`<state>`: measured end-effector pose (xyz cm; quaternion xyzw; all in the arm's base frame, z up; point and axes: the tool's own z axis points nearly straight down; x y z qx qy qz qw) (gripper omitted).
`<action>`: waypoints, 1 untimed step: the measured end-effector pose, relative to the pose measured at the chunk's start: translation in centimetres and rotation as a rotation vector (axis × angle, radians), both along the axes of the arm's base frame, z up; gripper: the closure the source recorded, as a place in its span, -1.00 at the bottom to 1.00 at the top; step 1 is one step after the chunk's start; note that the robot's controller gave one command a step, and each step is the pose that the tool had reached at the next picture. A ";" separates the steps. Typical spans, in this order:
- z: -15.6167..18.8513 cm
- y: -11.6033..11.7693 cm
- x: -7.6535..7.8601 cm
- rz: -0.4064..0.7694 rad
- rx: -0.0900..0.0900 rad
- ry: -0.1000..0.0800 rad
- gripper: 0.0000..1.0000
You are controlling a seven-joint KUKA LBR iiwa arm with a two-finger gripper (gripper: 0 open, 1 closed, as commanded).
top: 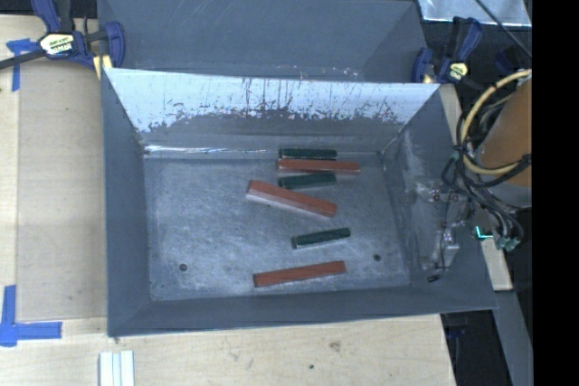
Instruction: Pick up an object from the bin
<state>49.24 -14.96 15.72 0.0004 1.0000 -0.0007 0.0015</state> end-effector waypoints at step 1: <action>-8.7 5.4 1.5 -0.235 0.002 0.003 -1.00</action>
Offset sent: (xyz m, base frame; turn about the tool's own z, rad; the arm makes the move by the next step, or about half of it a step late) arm 0.0146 0.0541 -0.0872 0.2368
